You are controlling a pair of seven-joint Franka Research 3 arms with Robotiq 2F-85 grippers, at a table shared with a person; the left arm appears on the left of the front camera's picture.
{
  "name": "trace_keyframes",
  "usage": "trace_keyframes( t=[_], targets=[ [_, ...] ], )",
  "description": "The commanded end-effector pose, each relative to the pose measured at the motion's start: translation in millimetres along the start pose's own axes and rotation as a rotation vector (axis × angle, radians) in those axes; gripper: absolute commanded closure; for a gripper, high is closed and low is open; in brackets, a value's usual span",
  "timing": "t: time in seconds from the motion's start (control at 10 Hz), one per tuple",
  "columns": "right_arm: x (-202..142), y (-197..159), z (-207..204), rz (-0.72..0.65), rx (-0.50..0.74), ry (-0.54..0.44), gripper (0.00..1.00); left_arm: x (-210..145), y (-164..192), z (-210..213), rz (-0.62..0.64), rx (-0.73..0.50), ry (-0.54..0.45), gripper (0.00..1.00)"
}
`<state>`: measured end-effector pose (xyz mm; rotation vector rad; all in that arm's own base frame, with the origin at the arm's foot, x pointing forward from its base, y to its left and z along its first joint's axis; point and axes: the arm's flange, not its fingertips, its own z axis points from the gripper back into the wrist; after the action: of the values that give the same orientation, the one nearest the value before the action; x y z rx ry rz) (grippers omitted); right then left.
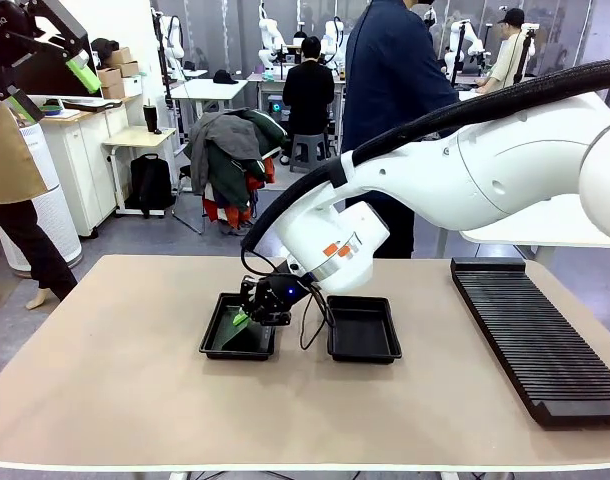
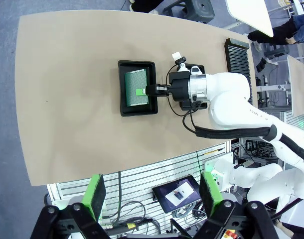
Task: Inspect and transfer BCBs to ESD trays.
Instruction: Pick up the Blank PCB from the PCB Rack and place it in the left ESD tray.
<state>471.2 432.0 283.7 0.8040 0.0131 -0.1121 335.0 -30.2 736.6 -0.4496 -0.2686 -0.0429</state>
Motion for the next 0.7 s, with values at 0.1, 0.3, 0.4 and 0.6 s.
trace_keyframes(
  t=[0.1, 0.3, 0.4, 0.6],
  targets=[
    [1.8, 16.5, 3.5, -0.011, -0.058, -0.015, 0.81, -1.2, 1.4, -0.3, 0.002, -0.001, -0.002, 0.00],
    [3.9, 27.7, 5.3, -0.001, -0.119, 0.000, 0.72, -1.2, 1.4, -0.3, 0.002, -0.001, -0.002, 0.00],
    [4.8, 34.4, 7.2, 0.003, -0.154, -0.004, 0.68, -1.2, 1.4, -0.3, 0.002, -0.001, -0.002, 0.00],
    [4.9, 49.2, 11.7, 0.014, -0.243, -0.003, 0.59, -1.2, 1.4, -0.3, 0.002, -0.001, -0.002, 0.00]
  ],
)
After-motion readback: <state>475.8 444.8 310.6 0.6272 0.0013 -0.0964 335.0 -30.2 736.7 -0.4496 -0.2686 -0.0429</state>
